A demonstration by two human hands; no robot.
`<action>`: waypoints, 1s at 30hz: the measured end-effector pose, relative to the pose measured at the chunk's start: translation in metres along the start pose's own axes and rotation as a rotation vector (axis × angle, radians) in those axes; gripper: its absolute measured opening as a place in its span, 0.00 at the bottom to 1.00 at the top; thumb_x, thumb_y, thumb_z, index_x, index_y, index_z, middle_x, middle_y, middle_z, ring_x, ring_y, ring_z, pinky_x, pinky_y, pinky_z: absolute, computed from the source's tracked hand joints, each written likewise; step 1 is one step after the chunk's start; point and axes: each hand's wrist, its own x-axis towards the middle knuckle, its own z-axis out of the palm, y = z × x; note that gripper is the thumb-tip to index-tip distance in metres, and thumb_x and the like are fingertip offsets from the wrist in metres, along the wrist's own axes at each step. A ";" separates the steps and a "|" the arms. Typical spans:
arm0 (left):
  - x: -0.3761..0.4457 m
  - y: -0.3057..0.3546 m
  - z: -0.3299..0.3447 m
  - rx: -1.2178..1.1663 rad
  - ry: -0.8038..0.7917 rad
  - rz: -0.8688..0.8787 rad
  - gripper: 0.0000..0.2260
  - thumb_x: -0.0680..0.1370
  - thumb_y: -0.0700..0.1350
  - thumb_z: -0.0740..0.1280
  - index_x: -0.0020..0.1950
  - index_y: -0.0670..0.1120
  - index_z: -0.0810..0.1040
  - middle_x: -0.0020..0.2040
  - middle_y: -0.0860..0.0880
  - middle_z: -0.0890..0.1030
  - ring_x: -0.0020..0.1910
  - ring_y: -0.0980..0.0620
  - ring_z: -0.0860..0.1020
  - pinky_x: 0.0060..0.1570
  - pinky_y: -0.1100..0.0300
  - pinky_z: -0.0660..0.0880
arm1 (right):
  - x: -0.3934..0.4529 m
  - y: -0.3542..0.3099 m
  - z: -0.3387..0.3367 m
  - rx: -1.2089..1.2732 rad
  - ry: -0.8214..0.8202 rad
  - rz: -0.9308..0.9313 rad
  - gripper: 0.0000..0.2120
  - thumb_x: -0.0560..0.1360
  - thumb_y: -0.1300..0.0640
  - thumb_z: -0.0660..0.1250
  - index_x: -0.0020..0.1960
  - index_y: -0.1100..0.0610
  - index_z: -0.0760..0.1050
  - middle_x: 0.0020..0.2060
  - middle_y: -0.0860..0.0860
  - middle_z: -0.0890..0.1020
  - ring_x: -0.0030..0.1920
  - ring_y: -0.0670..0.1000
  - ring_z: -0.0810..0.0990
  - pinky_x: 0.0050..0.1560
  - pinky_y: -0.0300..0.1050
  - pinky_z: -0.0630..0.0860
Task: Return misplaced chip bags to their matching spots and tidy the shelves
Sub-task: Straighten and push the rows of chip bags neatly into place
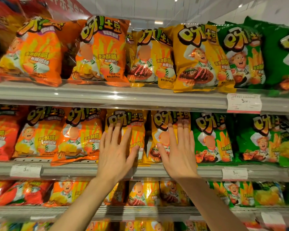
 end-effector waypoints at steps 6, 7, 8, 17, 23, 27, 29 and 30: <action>-0.010 0.003 0.012 -0.076 0.001 -0.048 0.30 0.82 0.63 0.54 0.82 0.52 0.55 0.82 0.46 0.52 0.82 0.48 0.45 0.78 0.44 0.49 | 0.001 0.001 0.008 -0.035 0.004 0.007 0.35 0.82 0.35 0.44 0.81 0.55 0.54 0.80 0.60 0.57 0.80 0.61 0.50 0.79 0.62 0.47; -0.009 0.003 0.013 -0.071 -0.002 -0.049 0.30 0.82 0.63 0.54 0.82 0.52 0.55 0.83 0.46 0.52 0.82 0.48 0.45 0.78 0.45 0.48 | 0.000 0.002 0.010 -0.044 0.010 0.007 0.35 0.82 0.35 0.45 0.81 0.55 0.54 0.80 0.60 0.57 0.80 0.61 0.50 0.79 0.62 0.47; -0.009 0.004 0.012 -0.067 -0.007 -0.051 0.30 0.82 0.63 0.54 0.82 0.52 0.54 0.83 0.46 0.51 0.82 0.48 0.44 0.79 0.46 0.47 | 0.000 0.002 0.011 -0.048 0.012 0.006 0.35 0.82 0.35 0.45 0.81 0.56 0.54 0.79 0.61 0.57 0.80 0.61 0.50 0.79 0.62 0.47; -0.009 -0.001 -0.002 -0.231 -0.022 -0.043 0.30 0.81 0.60 0.62 0.80 0.51 0.61 0.81 0.46 0.57 0.81 0.47 0.51 0.77 0.42 0.56 | -0.008 0.000 0.017 0.067 0.191 0.026 0.33 0.83 0.38 0.54 0.79 0.58 0.61 0.79 0.62 0.60 0.80 0.63 0.52 0.77 0.67 0.50; -0.020 -0.015 -0.028 -0.360 0.046 -0.081 0.28 0.82 0.55 0.64 0.80 0.50 0.61 0.80 0.47 0.60 0.79 0.49 0.57 0.77 0.48 0.58 | -0.026 -0.038 0.009 0.218 0.274 0.191 0.35 0.81 0.37 0.58 0.79 0.60 0.61 0.79 0.62 0.59 0.80 0.61 0.54 0.78 0.64 0.52; -0.039 -0.053 -0.054 -0.448 0.065 -0.107 0.29 0.82 0.54 0.65 0.80 0.50 0.60 0.80 0.50 0.61 0.79 0.54 0.57 0.77 0.57 0.56 | -0.039 -0.081 0.000 0.343 0.254 0.209 0.35 0.80 0.40 0.60 0.78 0.62 0.62 0.78 0.61 0.62 0.79 0.60 0.58 0.76 0.62 0.57; -0.046 -0.087 -0.066 -0.469 0.063 -0.085 0.29 0.82 0.55 0.65 0.80 0.51 0.60 0.80 0.51 0.61 0.79 0.56 0.56 0.75 0.63 0.53 | -0.047 -0.111 -0.004 0.385 0.213 0.243 0.35 0.80 0.40 0.60 0.78 0.62 0.60 0.78 0.60 0.62 0.79 0.58 0.59 0.77 0.59 0.58; -0.049 -0.106 -0.073 -0.485 0.063 -0.075 0.29 0.82 0.55 0.65 0.80 0.52 0.59 0.80 0.52 0.60 0.79 0.57 0.56 0.76 0.63 0.53 | -0.051 -0.129 -0.005 0.407 0.186 0.274 0.36 0.80 0.40 0.59 0.79 0.61 0.59 0.78 0.60 0.62 0.79 0.57 0.59 0.77 0.58 0.58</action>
